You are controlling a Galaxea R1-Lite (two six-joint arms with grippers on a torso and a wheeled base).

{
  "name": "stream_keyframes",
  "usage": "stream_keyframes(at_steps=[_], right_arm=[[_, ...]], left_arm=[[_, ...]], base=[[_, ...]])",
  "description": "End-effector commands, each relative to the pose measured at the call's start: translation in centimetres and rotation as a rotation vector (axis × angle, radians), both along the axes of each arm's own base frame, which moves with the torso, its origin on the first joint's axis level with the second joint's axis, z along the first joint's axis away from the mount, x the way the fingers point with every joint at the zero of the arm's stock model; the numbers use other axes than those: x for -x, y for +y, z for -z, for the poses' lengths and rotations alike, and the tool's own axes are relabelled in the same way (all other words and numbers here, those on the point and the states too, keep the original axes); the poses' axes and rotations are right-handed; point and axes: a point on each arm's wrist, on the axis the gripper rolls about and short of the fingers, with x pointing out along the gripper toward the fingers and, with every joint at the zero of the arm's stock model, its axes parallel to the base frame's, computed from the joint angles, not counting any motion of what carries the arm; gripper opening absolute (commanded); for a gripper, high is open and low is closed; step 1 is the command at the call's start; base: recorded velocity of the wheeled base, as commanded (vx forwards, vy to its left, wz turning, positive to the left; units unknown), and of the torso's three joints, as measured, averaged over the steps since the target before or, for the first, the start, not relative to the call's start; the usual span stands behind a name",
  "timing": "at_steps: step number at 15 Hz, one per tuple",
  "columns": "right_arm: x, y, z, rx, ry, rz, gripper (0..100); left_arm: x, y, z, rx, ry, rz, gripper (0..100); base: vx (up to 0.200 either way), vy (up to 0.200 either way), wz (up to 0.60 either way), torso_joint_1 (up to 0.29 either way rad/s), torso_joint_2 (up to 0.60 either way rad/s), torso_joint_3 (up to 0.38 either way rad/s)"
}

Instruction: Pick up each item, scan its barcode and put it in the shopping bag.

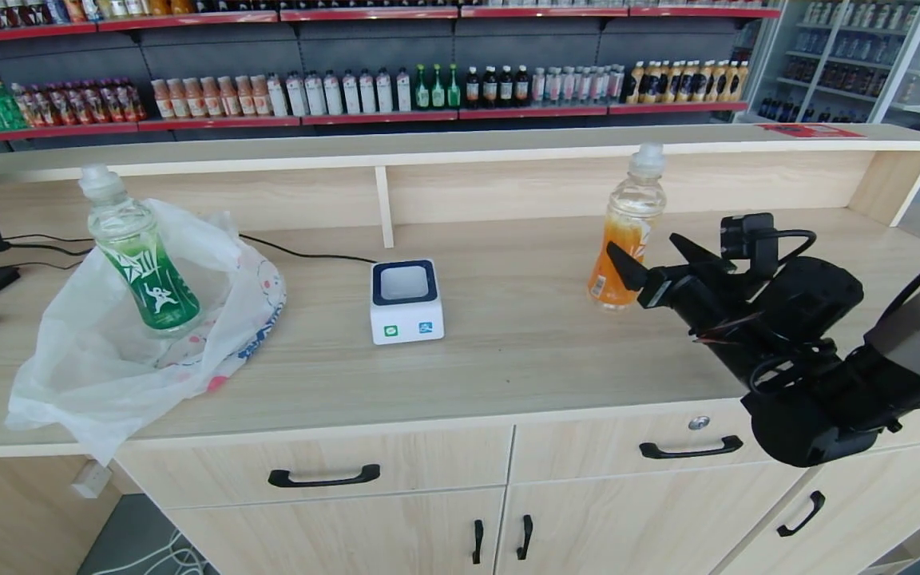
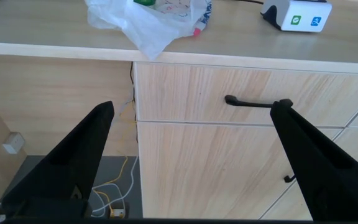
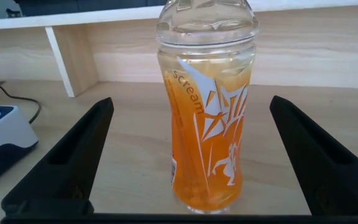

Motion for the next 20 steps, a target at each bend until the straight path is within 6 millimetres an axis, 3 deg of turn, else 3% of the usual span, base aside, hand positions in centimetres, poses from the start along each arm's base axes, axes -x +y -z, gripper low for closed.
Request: stream_keyframes(at_steps=[1,12,16,20], right_arm=[[-0.6,0.4,0.8,-0.005,0.014,-0.009,100],[-4.4,1.1,2.1,-0.031,-0.034,-0.011,100],[-6.7,1.5,0.5,-0.037,-0.022,-0.019,100],[-7.7,1.8,-0.4,-0.033,-0.029,-0.035,100]], left_arm=[[0.0,0.0,0.0,0.001,-0.001,0.000,100],[0.0,0.0,0.0,-0.008,0.001,-0.002,100],[0.0,0.0,0.0,-0.008,0.001,0.001,100],[0.0,0.0,0.0,-0.008,0.001,0.001,100]], base=[[0.000,0.000,0.00,0.000,0.00,0.000],[0.000,0.000,0.00,0.000,0.00,0.000],[0.000,0.000,0.00,0.000,0.00,0.000],[0.000,0.000,0.00,0.000,0.00,0.000]])
